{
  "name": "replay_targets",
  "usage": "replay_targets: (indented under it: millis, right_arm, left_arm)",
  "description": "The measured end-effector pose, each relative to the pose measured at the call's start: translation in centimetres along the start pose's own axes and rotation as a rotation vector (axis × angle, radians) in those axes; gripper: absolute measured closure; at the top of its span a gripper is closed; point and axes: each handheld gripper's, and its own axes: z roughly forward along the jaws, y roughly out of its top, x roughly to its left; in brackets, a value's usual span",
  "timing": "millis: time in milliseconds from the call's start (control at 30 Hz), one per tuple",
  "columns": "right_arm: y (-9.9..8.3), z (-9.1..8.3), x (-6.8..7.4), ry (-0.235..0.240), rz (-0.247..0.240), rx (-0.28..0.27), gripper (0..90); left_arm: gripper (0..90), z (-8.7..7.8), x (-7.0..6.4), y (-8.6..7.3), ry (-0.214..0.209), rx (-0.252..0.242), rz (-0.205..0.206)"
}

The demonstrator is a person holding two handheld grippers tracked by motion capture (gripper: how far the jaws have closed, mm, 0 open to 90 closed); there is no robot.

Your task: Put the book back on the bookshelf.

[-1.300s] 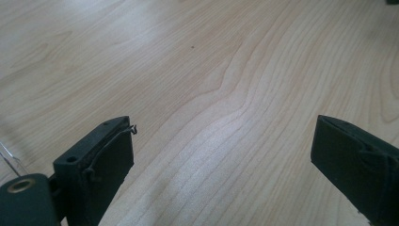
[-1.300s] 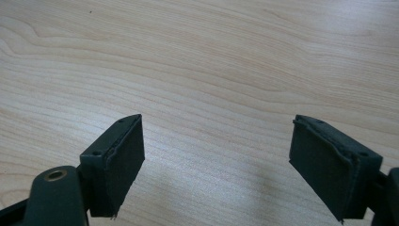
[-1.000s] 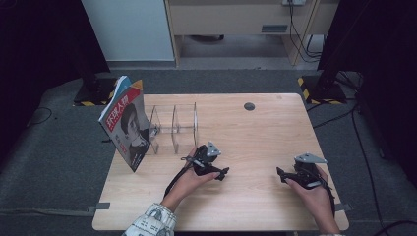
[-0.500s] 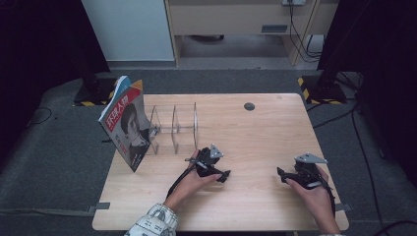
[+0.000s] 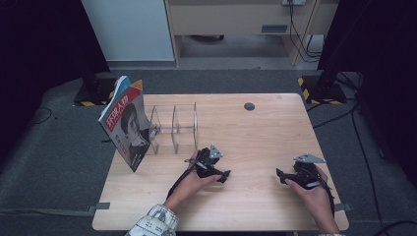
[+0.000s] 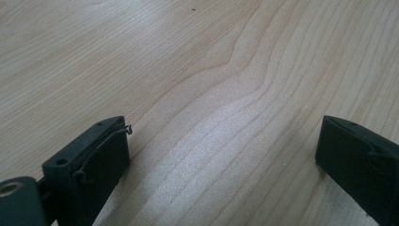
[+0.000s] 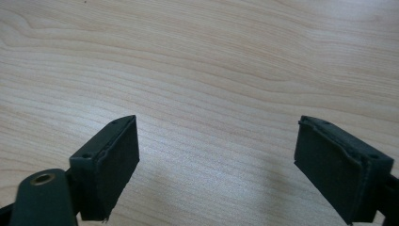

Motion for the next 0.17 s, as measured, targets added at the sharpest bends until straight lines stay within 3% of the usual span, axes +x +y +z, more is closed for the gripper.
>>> replay_targets:
  millis: [167]
  right_arm:
    - [-0.05,0.13,0.09,-0.001,-0.001,0.009,13.3]
  left_arm:
    - [2.4,-0.03,-0.03,-0.02,0.005,0.0,-0.002]
